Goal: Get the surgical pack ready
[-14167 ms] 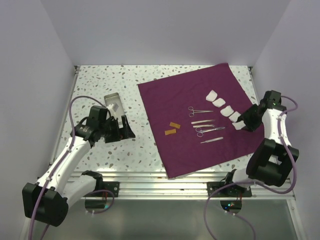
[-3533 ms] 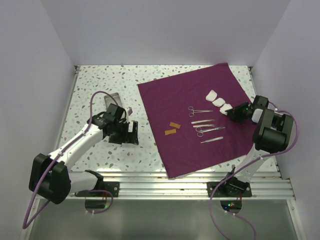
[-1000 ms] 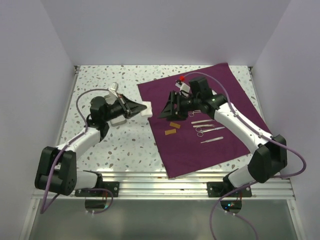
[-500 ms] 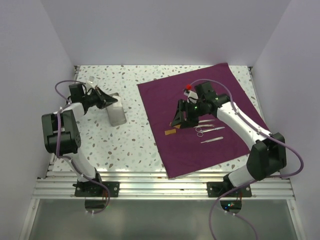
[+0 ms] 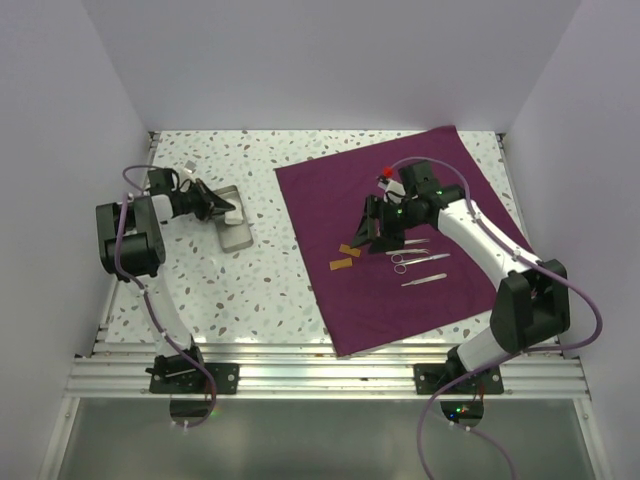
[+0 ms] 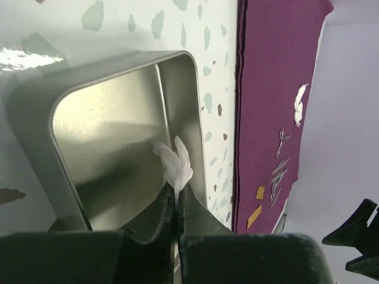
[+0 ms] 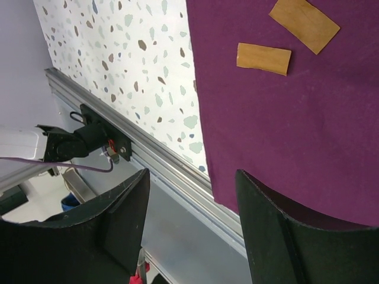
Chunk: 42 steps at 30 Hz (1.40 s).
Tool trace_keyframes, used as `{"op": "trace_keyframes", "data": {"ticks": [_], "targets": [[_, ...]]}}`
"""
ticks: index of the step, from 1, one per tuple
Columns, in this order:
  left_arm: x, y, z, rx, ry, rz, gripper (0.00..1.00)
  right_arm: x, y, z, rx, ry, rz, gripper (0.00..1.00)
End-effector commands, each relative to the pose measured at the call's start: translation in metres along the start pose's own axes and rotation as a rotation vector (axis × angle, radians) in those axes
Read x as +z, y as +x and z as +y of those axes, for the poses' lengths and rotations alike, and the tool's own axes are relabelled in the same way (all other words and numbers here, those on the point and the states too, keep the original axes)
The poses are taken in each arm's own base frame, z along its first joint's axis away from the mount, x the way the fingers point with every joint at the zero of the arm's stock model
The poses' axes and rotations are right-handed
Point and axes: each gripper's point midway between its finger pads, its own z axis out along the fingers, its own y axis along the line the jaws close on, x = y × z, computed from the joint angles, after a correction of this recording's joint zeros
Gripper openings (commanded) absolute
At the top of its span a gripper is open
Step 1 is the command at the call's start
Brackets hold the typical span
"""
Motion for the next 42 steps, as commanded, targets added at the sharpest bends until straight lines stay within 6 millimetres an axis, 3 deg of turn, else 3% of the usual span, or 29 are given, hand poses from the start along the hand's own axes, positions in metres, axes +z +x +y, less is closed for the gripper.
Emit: {"op": "trace_keyframes", "data": {"ticks": [1, 6, 13, 14, 16, 20, 26, 30, 37, 42], "targets": [[0.000, -0.025, 0.000, 0.020, -0.011, -0.061, 0.00, 0.002, -0.004, -0.003, 0.004, 0.006, -0.011, 0.63], [0.002, -0.037, 0.006, 0.010, -0.071, -0.088, 0.02, 0.004, -0.016, -0.009, 0.055, 0.024, -0.054, 0.62], [0.005, -0.047, 0.006, -0.012, -0.102, -0.091, 0.22, 0.011, -0.029, -0.010, 0.083, 0.025, -0.075, 0.62], [0.005, -0.049, 0.005, -0.012, -0.104, -0.091, 0.36, 0.011, -0.031, -0.011, 0.085, 0.028, -0.080, 0.62], [0.001, -0.047, 0.002, -0.015, -0.118, -0.083, 0.46, 0.010, -0.034, -0.011, 0.088, 0.031, -0.088, 0.62], [-0.008, -0.041, -0.001, -0.024, -0.177, -0.081, 0.77, 0.004, -0.041, -0.015, 0.111, 0.036, -0.114, 0.62], [-0.018, -0.033, -0.026, 0.007, -0.193, -0.067, 0.87, -0.004, -0.059, -0.024, 0.145, 0.057, -0.168, 0.62], [-0.021, -0.029, -0.038, 0.014, -0.202, -0.054, 0.88, -0.010, -0.068, -0.020, 0.137, 0.059, -0.195, 0.62], [-0.028, -0.025, -0.041, 0.075, -0.307, -0.062, 0.89, -0.013, -0.060, -0.027, 0.147, 0.088, -0.201, 0.62], [-0.041, -0.041, -0.041, 0.133, -0.417, -0.135, 0.90, -0.016, -0.053, -0.029, 0.154, 0.096, -0.204, 0.62]]}}
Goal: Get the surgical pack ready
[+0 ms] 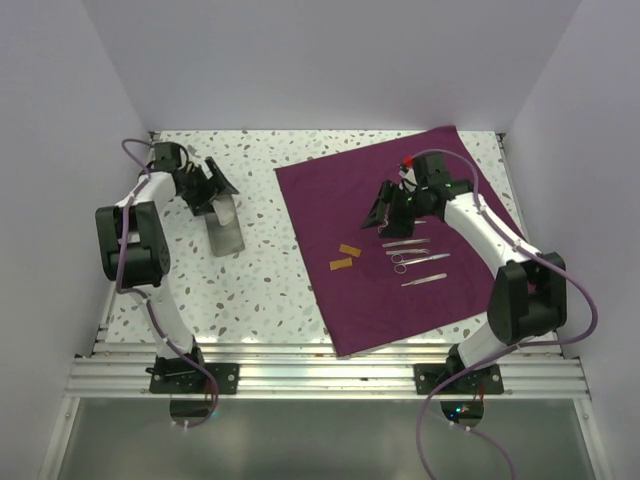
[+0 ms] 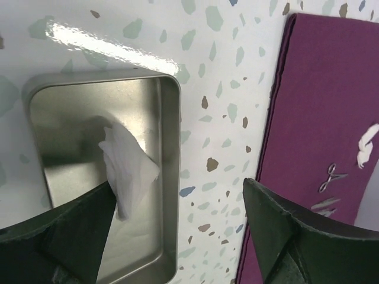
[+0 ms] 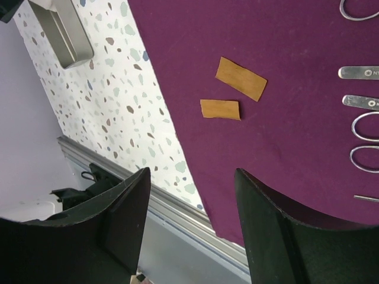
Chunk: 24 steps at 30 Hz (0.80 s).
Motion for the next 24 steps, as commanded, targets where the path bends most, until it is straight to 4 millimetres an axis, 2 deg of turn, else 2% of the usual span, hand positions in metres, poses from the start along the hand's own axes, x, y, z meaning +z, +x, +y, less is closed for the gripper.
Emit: {"op": "trace_keyframes", "data": {"ticks": [1, 3, 4, 8, 11, 12, 14, 15, 16, 17, 18, 19, 20, 21, 22, 24], "targets": [[-0.030, -0.029, -0.010, 0.101, -0.080, -0.122, 0.90, -0.012, 0.000, 0.001, -0.003, 0.011, -0.044, 0.62], [-0.038, -0.042, -0.009, 0.128, -0.128, -0.170, 0.91, -0.011, 0.002, -0.003, 0.001, 0.025, -0.048, 0.62], [-0.045, -0.054, -0.013, 0.152, -0.148, -0.211, 0.91, -0.011, 0.001, -0.005, 0.006, 0.030, -0.051, 0.62], [-0.050, -0.073, -0.028, 0.213, -0.176, -0.256, 0.96, -0.007, -0.005, -0.011, 0.025, 0.044, -0.073, 0.62], [-0.052, -0.079, -0.046, 0.240, -0.189, -0.308, 0.97, -0.006, -0.025, -0.029, 0.082, 0.088, -0.129, 0.60], [-0.057, -0.079, -0.063, 0.254, -0.167, -0.339, 0.96, -0.006, -0.035, -0.036, 0.098, 0.094, -0.157, 0.59], [-0.064, -0.079, -0.078, 0.261, -0.161, -0.366, 0.96, -0.009, -0.057, -0.063, 0.161, 0.130, -0.207, 0.54], [-0.070, -0.070, -0.092, 0.259, -0.151, -0.366, 0.96, -0.011, -0.068, -0.071, 0.169, 0.138, -0.239, 0.52], [-0.070, -0.061, -0.089, 0.243, -0.157, -0.349, 0.95, -0.017, -0.082, -0.091, 0.189, 0.168, -0.280, 0.51], [-0.071, -0.054, -0.089, 0.227, -0.146, -0.334, 0.94, -0.013, -0.089, -0.104, 0.200, 0.188, -0.290, 0.47], [-0.065, -0.023, -0.101, 0.238, -0.106, -0.278, 0.91, -0.020, -0.100, -0.126, 0.231, 0.209, -0.316, 0.44], [-0.065, -0.010, -0.102, 0.237, -0.093, -0.259, 0.89, -0.019, -0.105, -0.136, 0.251, 0.214, -0.320, 0.38], [-0.065, 0.000, -0.105, 0.240, -0.072, -0.251, 0.88, -0.015, -0.111, -0.149, 0.273, 0.218, -0.325, 0.35], [-0.072, 0.017, -0.116, 0.257, -0.042, -0.244, 0.86, -0.017, -0.116, -0.156, 0.287, 0.216, -0.338, 0.34], [-0.064, 0.040, -0.106, 0.256, -0.045, -0.190, 0.85, -0.024, -0.124, -0.168, 0.311, 0.220, -0.365, 0.34], [-0.072, 0.065, -0.114, 0.288, -0.010, -0.168, 0.82, -0.024, -0.133, -0.180, 0.320, 0.218, -0.387, 0.34]]}}
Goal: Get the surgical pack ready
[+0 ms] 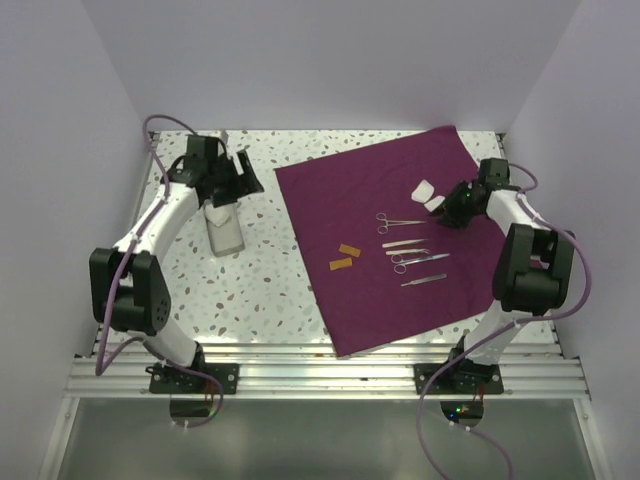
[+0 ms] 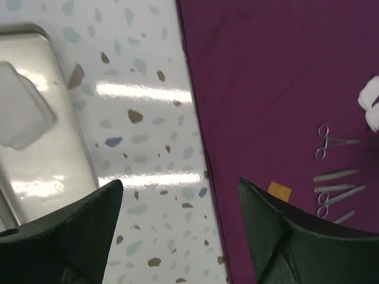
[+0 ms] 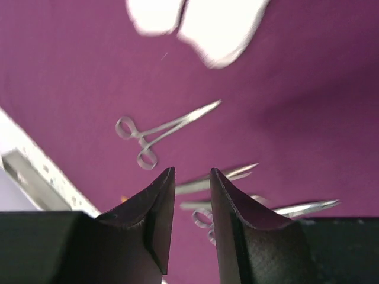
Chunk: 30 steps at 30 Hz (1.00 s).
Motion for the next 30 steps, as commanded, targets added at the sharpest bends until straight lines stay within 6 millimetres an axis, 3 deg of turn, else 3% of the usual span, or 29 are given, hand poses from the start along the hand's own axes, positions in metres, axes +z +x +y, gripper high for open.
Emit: {"op": "trace_keyframes", "data": {"ticks": [1, 7, 12, 18, 30], "targets": [[-0.017, 0.041, -0.019, 0.004, 0.078, 0.052, 0.82, 0.003, -0.035, -0.005, -0.008, -0.028, -0.096, 0.36], [-0.044, 0.086, -0.037, 0.053, 0.136, 0.110, 0.79, 0.026, -0.049, -0.022, 0.047, -0.033, -0.122, 0.50], [-0.051, 0.104, -0.043, 0.060, 0.163, 0.138, 0.79, 0.043, -0.060, -0.031, 0.056, -0.033, -0.147, 0.50], [-0.050, 0.106, -0.045, 0.078, 0.167, 0.146, 0.77, 0.055, -0.077, -0.042, 0.063, -0.032, -0.164, 0.38], [-0.047, 0.105, -0.045, 0.069, 0.159, 0.151, 0.77, 0.079, -0.084, -0.046, 0.098, -0.057, -0.152, 0.38]]}}
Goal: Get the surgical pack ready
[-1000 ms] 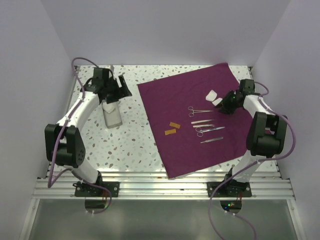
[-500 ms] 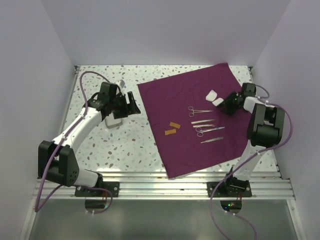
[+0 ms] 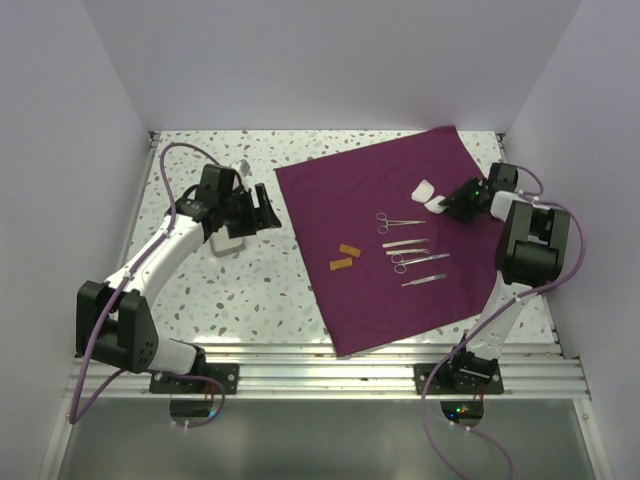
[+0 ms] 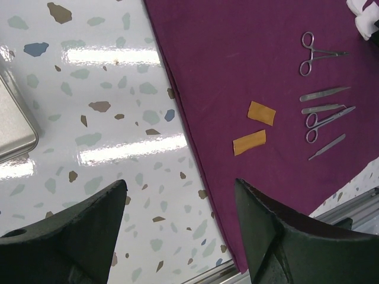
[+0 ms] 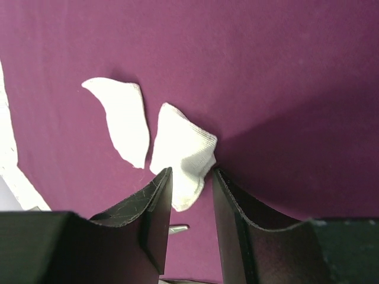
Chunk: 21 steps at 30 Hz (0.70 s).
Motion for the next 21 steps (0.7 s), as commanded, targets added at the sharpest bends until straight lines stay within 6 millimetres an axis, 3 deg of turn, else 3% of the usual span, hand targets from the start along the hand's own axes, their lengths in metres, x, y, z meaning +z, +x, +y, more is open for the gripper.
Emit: {"op": "trace_keyframes", "data": {"ticks": [1, 5, 7, 9, 10, 17, 21], "targets": [[-0.002, -0.006, -0.009, 0.004, 0.025, -0.015, 0.77, 0.014, -0.006, -0.007, 0.010, 0.011, -0.014, 0.38], [0.002, -0.002, -0.007, -0.003, 0.023, 0.006, 0.77, 0.020, -0.009, -0.005, 0.019, 0.000, -0.015, 0.36], [0.003, -0.001, -0.008, -0.005, 0.026, 0.010, 0.77, 0.019, -0.013, -0.003, 0.020, 0.005, -0.026, 0.28], [0.003, 0.000, -0.008, -0.007, 0.028, 0.013, 0.77, 0.017, -0.016, -0.001, 0.019, 0.004, -0.037, 0.15], [0.003, -0.001, -0.008, -0.005, 0.029, 0.011, 0.77, 0.012, -0.019, 0.003, 0.016, -0.003, -0.046, 0.01], [0.008, -0.004, -0.011, 0.002, 0.038, 0.026, 0.77, -0.032, -0.033, 0.040, -0.020, -0.093, -0.136, 0.00], [0.015, -0.003, -0.012, 0.005, 0.047, 0.045, 0.76, -0.037, -0.029, 0.062, -0.048, -0.167, -0.101, 0.00]]}}
